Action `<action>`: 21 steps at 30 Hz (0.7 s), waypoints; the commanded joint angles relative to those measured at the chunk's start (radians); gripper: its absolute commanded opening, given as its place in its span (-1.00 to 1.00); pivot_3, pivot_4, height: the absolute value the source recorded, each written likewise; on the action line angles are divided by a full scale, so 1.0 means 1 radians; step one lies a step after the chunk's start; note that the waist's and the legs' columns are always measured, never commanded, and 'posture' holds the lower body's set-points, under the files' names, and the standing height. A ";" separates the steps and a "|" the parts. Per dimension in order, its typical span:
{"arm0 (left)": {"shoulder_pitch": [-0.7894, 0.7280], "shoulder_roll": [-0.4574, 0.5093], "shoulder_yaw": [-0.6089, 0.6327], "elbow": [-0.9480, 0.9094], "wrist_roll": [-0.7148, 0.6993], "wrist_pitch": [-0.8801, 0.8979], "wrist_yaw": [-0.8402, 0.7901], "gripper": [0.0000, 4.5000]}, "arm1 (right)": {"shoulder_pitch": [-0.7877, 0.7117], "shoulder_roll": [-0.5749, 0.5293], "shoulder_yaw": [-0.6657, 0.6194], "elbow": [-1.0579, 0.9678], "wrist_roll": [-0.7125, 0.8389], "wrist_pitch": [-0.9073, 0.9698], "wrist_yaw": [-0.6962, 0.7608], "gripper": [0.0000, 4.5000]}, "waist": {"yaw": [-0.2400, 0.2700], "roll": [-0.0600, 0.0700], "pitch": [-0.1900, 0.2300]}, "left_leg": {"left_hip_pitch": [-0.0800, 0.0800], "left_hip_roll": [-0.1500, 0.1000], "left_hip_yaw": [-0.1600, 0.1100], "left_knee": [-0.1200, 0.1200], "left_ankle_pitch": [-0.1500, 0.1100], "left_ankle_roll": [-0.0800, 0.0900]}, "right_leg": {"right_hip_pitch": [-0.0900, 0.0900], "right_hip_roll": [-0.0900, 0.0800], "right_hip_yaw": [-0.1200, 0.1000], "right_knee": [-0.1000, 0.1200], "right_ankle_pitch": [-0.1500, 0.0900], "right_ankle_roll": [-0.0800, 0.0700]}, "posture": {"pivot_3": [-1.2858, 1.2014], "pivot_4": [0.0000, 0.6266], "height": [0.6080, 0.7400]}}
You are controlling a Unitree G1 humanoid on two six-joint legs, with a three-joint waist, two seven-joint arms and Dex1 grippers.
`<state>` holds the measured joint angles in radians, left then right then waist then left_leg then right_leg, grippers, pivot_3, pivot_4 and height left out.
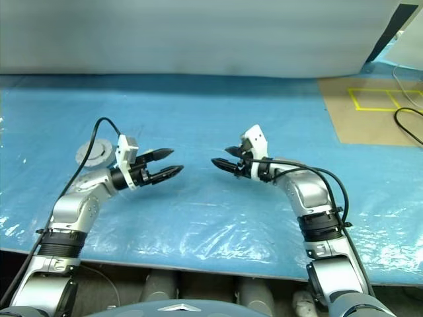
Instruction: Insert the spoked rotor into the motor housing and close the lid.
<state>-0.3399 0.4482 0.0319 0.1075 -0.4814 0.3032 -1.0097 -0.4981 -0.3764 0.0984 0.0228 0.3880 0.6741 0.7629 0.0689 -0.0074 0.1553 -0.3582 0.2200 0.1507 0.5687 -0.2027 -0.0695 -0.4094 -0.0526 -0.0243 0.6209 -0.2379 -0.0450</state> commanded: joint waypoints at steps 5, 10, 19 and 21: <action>-0.015 0.003 0.011 -0.008 0.004 -0.024 -0.002 0.80 | -0.016 0.003 -0.005 -0.019 0.002 -0.017 0.004 0.56 | 0.000 0.000 0.000 | 0.000 0.000 0.000 0.000 0.000 0.000 | 0.000 0.000 0.000 0.000 0.000 0.000 | 0.03 -0.52 1.00; -0.016 0.001 0.011 -0.004 0.004 -0.026 -0.003 0.80 | -0.012 0.006 -0.002 -0.023 0.002 -0.014 0.000 0.56 | 0.000 0.000 0.000 | 0.000 0.000 0.000 0.000 0.000 0.000 | 0.000 0.000 0.000 0.000 0.000 0.000 | 0.03 -0.52 1.00; -0.021 -0.004 0.008 0.004 0.007 -0.035 0.000 0.80 | -0.012 0.006 0.000 -0.022 -0.001 -0.014 0.000 0.56 | 0.000 0.000 0.000 | 0.000 0.000 0.000 0.000 0.000 0.000 | 0.000 0.000 0.000 0.000 0.000 0.000 | 0.03 -0.52 1.00; -0.022 -0.004 0.008 0.006 0.008 -0.038 0.000 0.80 | -0.014 0.006 -0.001 -0.020 -0.002 -0.013 0.000 0.56 | 0.000 0.000 0.000 | 0.000 0.000 0.000 0.000 0.000 0.000 | 0.000 0.000 0.000 0.000 0.000 0.000 | 0.03 -0.52 1.00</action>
<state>-0.3479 0.4444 0.0318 0.1271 -0.4757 0.2822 -1.0100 -0.4981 -0.3712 0.1019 0.0228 0.3833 0.6742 0.7608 0.0689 -0.0074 0.1553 -0.3582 0.2200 0.1507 0.5686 -0.2027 -0.0694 -0.4095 -0.0526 -0.0243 0.6208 -0.2379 -0.0450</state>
